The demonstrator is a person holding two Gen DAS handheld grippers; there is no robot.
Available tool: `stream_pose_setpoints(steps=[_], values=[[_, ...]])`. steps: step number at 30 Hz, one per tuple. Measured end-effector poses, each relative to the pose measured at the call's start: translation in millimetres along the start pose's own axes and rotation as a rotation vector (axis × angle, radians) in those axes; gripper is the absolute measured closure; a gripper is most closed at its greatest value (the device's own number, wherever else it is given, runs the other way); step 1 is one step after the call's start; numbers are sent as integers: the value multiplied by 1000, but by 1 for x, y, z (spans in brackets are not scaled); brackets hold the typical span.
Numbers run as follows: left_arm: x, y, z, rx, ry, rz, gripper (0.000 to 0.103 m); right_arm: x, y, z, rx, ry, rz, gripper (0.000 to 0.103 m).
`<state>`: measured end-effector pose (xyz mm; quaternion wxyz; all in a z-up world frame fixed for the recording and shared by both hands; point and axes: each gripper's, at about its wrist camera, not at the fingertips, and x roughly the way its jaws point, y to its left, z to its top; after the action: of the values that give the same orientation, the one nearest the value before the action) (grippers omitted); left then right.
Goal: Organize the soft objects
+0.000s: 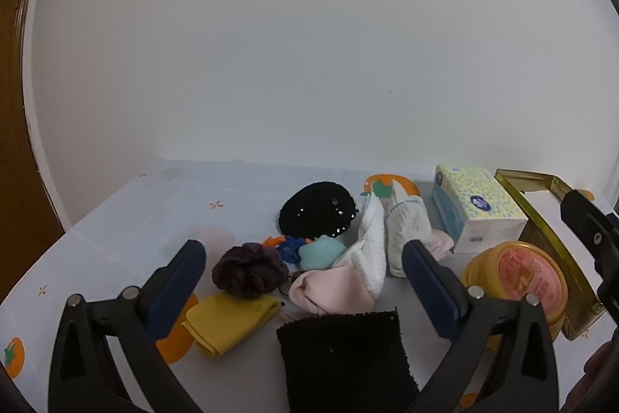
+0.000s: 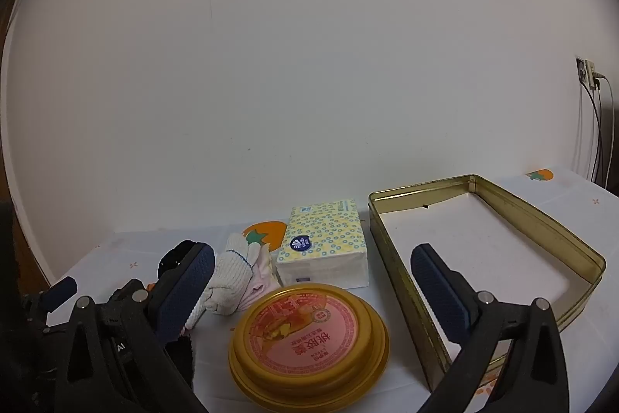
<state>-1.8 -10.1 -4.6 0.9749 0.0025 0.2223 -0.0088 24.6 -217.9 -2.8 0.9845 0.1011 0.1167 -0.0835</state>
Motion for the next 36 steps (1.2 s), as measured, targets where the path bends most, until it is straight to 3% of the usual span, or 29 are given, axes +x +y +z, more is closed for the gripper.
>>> stream_pose_setpoints(steps=[36], values=[[-2,14,5,1,-23,-10,0,8,4,-2,3,31,-16,0]])
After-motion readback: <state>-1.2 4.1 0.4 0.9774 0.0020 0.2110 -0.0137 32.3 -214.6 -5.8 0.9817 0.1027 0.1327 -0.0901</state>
